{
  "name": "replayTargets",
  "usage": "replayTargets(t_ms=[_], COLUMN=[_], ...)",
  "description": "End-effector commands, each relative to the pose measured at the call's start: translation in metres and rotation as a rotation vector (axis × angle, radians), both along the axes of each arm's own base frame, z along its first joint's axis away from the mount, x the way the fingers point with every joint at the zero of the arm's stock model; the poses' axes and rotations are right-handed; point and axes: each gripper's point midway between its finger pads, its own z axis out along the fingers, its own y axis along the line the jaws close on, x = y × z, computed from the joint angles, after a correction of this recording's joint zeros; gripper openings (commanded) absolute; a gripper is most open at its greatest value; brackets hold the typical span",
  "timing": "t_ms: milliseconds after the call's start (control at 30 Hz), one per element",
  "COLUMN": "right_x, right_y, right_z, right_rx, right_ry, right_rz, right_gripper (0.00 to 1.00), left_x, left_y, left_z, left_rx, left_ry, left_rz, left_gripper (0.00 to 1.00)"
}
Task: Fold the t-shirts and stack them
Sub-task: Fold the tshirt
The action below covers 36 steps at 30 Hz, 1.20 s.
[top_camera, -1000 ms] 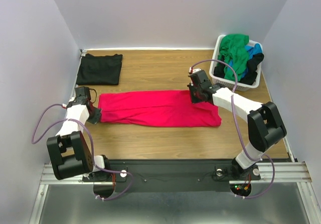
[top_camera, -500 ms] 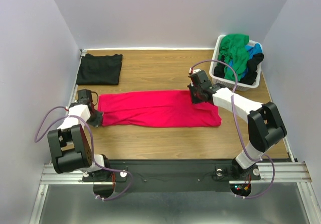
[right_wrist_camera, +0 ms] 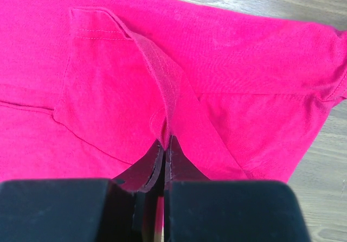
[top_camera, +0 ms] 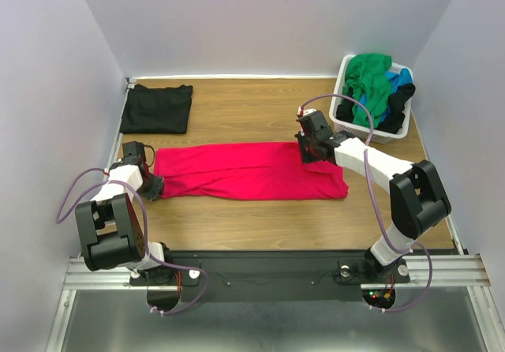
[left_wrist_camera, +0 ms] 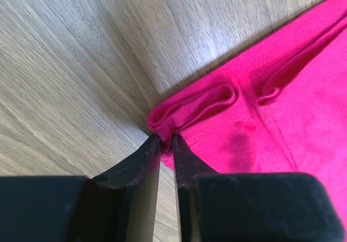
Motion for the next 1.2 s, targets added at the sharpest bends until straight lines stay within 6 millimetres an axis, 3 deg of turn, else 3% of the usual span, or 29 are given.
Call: replayTargets(t_ms=[0, 200, 533, 767, 1000, 1167], right_x=[-0.001, -0.002, -0.002, -0.001, -0.002, -0.003], right_y=[-0.002, -0.002, -0.003, -0.003, -0.005, -0.009], right_z=[0.0, -0.002, -0.005, -0.006, -0.004, 0.009], right_rx=[-0.013, -0.018, -0.024, -0.028, -0.033, -0.031], right_ry=[-0.016, -0.01, -0.003, -0.002, -0.006, -0.038], right_rz=[-0.001, 0.001, 0.003, 0.001, -0.002, -0.012], right_gripper=[0.0, 0.0, 0.0, 0.0, 0.0, 0.0], left_x=[-0.006, -0.007, -0.006, -0.005, -0.006, -0.012], left_y=[-0.005, -0.011, -0.01, -0.012, -0.011, -0.01], left_z=[0.008, 0.007, 0.008, 0.015, 0.028, 0.037], left_rx=[-0.017, -0.047, -0.045, -0.048, -0.036, -0.03], left_ry=[-0.018, -0.019, -0.025, -0.039, -0.059, -0.068], left_rz=[-0.019, -0.04, -0.035, -0.039, -0.057, -0.06], left_gripper=[0.28, 0.34, 0.32, 0.0, 0.0, 0.0])
